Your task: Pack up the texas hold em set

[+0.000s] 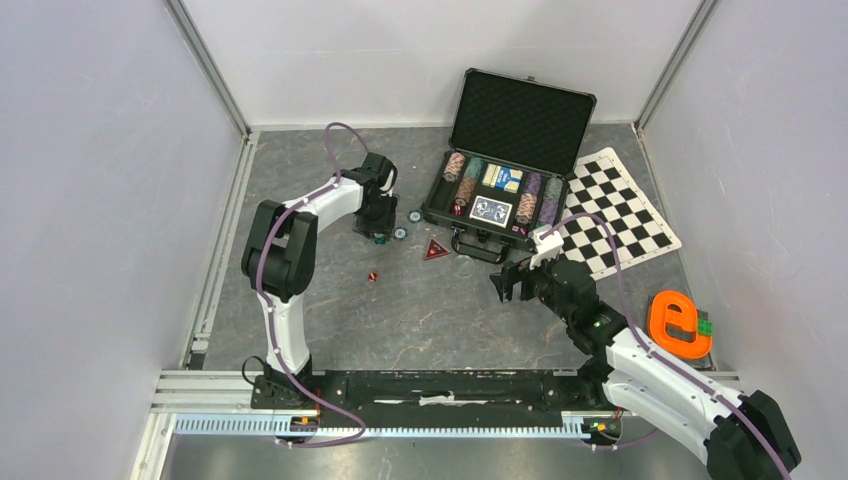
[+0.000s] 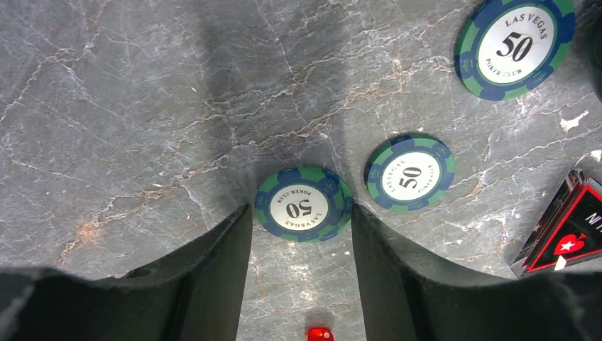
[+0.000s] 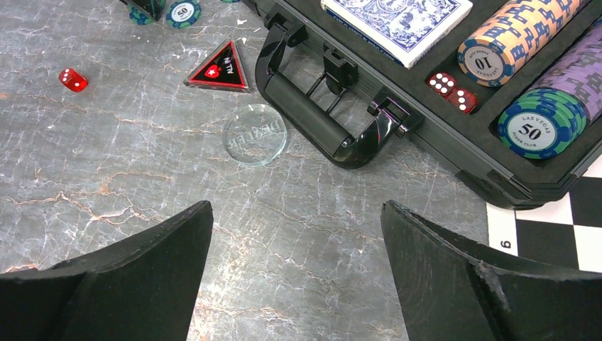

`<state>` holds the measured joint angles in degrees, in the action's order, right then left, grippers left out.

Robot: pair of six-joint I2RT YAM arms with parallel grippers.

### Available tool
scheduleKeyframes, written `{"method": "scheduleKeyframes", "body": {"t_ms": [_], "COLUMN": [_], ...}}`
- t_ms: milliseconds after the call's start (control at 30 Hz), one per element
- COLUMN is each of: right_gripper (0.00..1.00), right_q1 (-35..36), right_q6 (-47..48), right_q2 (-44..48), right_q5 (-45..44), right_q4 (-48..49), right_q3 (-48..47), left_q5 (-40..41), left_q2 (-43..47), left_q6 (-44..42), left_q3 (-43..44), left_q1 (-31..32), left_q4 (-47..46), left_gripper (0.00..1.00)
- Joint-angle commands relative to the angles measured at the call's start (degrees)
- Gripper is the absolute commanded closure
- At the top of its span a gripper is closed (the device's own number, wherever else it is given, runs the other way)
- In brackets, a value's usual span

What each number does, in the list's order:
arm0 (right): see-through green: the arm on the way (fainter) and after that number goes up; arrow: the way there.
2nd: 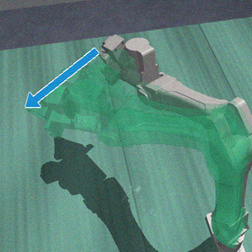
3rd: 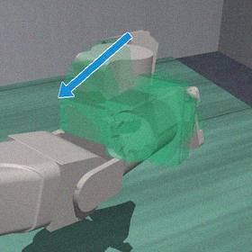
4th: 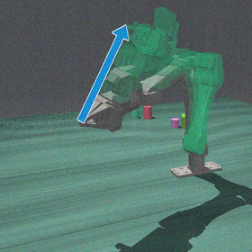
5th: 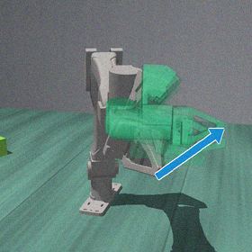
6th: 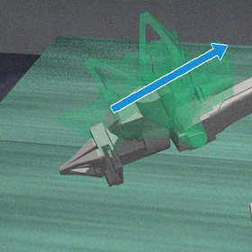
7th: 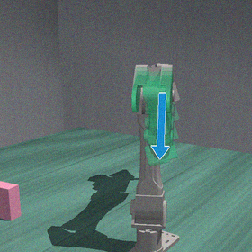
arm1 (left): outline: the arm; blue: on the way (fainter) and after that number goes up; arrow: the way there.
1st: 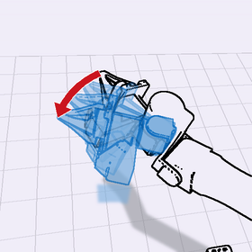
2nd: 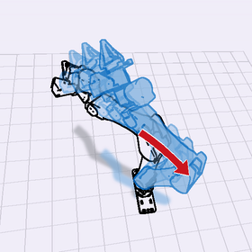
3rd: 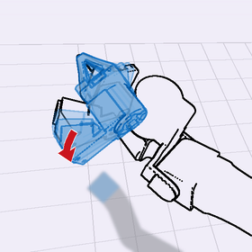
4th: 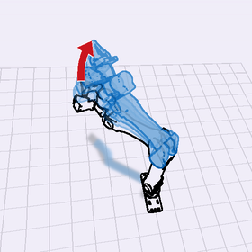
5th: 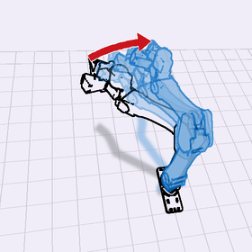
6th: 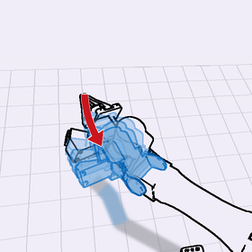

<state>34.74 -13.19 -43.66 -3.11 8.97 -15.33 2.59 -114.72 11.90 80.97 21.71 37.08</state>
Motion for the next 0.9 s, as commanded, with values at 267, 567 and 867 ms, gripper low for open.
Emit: {"method": "scheduleKeyframes", "body": {"t_ms": [267,567,867], "right_gripper": [0.06,0.06,0.07], "right_q1": [0.04,0.06,0.06], "right_q6": [0.74,0.50,-1.31], "right_q2": [0.61,0.40,-3.31], "right_q5": [-0.58,-0.20,2.01], "right_q4": [0.17,-0.42,-2.44], "right_q3": [-2.96,-3.03,-5.58], "left_q5": [-7.09,-6.81,-7.80], "left_q2": [-2.05,3.54,10.90], "left_q6": [-2.63,0.45,1.91], "left_q3": [-1.06,-6.31,-12.73], "left_q1": [0.07,0.17,0.12], "left_q4": [1.85,-1.36,-8.10], "left_gripper": [0.51,0.72,0.78]}}
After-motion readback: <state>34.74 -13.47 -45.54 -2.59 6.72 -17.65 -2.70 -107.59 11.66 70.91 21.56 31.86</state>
